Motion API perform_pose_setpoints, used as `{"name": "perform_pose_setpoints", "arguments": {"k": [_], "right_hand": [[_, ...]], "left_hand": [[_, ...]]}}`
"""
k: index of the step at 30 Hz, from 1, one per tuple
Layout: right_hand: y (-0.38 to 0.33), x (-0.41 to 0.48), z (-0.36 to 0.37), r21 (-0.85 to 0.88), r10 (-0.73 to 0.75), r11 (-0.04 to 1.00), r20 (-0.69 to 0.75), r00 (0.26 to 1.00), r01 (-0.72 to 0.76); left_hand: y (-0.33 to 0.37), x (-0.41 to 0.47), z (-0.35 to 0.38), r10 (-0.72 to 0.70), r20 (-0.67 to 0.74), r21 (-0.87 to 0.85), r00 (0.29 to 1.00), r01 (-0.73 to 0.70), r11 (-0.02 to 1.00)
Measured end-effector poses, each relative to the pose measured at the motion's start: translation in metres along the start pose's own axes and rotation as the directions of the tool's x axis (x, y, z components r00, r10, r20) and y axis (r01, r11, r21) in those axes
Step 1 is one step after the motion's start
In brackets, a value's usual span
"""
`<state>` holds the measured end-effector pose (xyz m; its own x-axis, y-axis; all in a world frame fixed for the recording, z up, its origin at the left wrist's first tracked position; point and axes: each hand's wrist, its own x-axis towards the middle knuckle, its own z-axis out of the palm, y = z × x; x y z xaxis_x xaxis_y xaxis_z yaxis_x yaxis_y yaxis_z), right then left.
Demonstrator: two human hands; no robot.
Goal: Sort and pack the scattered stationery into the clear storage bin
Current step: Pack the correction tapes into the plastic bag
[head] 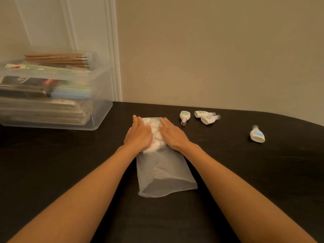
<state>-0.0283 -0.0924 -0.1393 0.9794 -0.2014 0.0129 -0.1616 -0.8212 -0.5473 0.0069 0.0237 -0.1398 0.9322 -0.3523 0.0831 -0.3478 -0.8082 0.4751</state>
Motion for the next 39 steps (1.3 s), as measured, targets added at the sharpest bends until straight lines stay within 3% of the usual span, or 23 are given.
{"name": "perform_pose_setpoints", "arguments": {"k": [3,5,7,8,10,13,15,18,20,22,23,25,27,28,32,35,37,39], "right_hand": [[0.010,-0.007,-0.006,0.023,0.023,0.999,0.020,1.000,-0.024],[0.017,-0.013,-0.011,0.059,-0.020,0.998,-0.206,0.978,0.033],[0.022,-0.012,-0.015,-0.029,-0.038,0.999,-0.505,0.862,0.027],[0.028,-0.009,-0.015,-0.079,-0.032,0.997,-0.573,0.819,-0.017],[0.032,-0.001,-0.019,-0.125,0.019,0.986,-0.561,0.828,-0.107],[0.042,0.018,-0.021,-0.217,0.118,0.952,-0.396,0.911,-0.217],[0.047,0.024,-0.022,-0.243,0.126,0.942,-0.384,0.915,-0.232],[0.046,0.018,-0.025,-0.161,0.117,0.964,-0.459,0.880,-0.212],[0.044,0.007,-0.025,-0.079,0.133,0.978,-0.478,0.868,-0.193],[0.044,-0.006,-0.025,0.190,0.247,0.966,-0.485,0.839,-0.175],[0.044,-0.014,-0.028,0.421,0.348,0.895,-0.454,0.820,-0.146],[0.046,-0.034,-0.037,0.830,0.463,0.556,-0.274,0.843,-0.036],[0.048,-0.058,-0.045,0.976,0.408,0.218,-0.107,0.907,0.018],[0.048,-0.068,-0.047,0.992,0.373,0.124,-0.058,0.926,0.012],[0.048,-0.103,-0.048,0.999,0.256,-0.043,0.006,0.967,0.005],[0.046,-0.125,-0.051,0.986,0.166,-0.164,0.018,0.986,0.010],[0.044,-0.137,-0.053,0.989,0.082,-0.146,0.018,0.996,-0.006],[0.043,-0.146,-0.053,1.000,0.002,0.000,0.023,1.000,-0.023]], "left_hand": [[-0.006,-0.012,-0.007,-0.013,0.017,-0.208,1.000,0.016,0.978],[-0.006,-0.018,-0.007,0.121,-0.069,-0.259,0.990,-0.135,0.956],[-0.006,-0.015,-0.005,0.231,-0.062,-0.210,0.971,-0.239,0.948],[-0.004,-0.013,0.001,0.242,0.008,-0.133,0.970,-0.239,0.962],[-0.001,-0.005,0.003,0.222,0.070,-0.038,0.973,-0.220,0.975],[0.003,0.011,0.012,0.161,0.055,-0.015,0.985,-0.160,0.987],[0.003,0.021,0.016,0.117,0.024,0.004,0.993,-0.117,0.993],[0.005,0.023,0.017,0.079,-0.043,0.042,0.996,-0.077,0.996],[0.009,0.018,0.017,0.126,-0.148,0.077,0.981,-0.116,0.990],[0.010,0.010,0.014,0.239,-0.277,0.087,0.931,-0.223,0.971],[0.010,0.005,0.012,0.290,-0.341,0.060,0.894,-0.287,0.956],[0.010,-0.010,0.007,0.338,-0.422,-0.067,0.841,-0.401,0.914],[0.010,-0.026,0.003,0.383,-0.422,-0.182,0.822,-0.491,0.852],[0.010,-0.035,0.002,0.422,-0.381,-0.211,0.823,-0.522,0.827],[0.011,-0.070,-0.002,0.580,-0.121,-0.163,0.806,-0.592,0.789],[0.009,-0.086,-0.003,0.575,-0.019,-0.005,0.818,-0.575,0.818],[0.008,-0.092,-0.003,0.536,-0.043,0.096,0.843,-0.530,0.842],[0.007,-0.096,-0.001,0.458,-0.121,0.118,0.881,-0.445,0.888]]}}
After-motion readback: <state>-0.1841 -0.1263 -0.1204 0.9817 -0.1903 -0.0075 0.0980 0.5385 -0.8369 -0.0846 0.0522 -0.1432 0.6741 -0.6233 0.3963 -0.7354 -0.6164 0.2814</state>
